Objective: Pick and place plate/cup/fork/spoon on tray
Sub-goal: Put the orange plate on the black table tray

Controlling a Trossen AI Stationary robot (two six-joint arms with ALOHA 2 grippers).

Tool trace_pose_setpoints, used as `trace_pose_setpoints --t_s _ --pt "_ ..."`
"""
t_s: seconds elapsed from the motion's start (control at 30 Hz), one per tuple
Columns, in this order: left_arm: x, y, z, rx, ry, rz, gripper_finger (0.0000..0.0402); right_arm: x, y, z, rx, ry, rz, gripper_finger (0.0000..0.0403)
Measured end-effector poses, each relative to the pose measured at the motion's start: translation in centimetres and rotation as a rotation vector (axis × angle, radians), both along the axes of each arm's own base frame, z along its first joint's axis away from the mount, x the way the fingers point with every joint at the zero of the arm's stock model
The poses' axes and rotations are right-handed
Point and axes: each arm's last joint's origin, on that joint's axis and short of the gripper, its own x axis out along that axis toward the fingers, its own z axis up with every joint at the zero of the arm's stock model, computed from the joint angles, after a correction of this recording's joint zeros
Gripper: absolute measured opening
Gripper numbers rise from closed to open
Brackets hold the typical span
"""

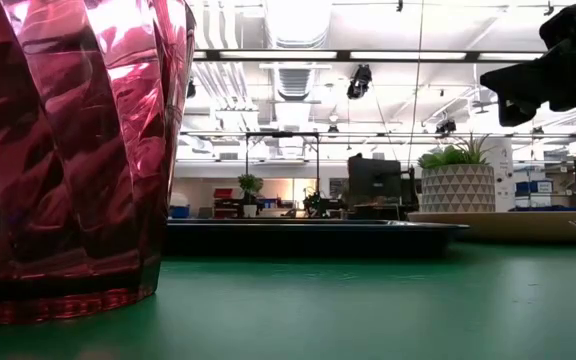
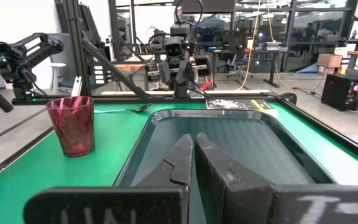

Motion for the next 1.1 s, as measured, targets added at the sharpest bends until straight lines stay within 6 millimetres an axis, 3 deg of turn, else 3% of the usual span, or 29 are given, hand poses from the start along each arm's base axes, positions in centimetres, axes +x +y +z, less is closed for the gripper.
trace_pose_setpoints --t_s 0.2,0.33,0.6,1.1 --pt "0.0 0.0 0.0 0.092 -0.013 -0.019 0.0083 0.0 0.0 0.8 0.023 -0.076 0.001 0.0009" --pt "0.0 0.0 0.2 0.081 -0.029 -0.015 0.0083 -0.2 0.0 1.7 0.146 -0.17 0.011 0.0009" --pt "0.3 0.0 3.6 0.06 -0.388 -0.011 0.0083 -0.3 0.0 2.3 0.202 -0.23 0.022 0.0009" --pt "-0.8 0.0 6.9 -0.001 -0.738 -0.004 0.0083 -0.1 -0.3 2.7 0.221 -0.273 -0.09 0.0009"
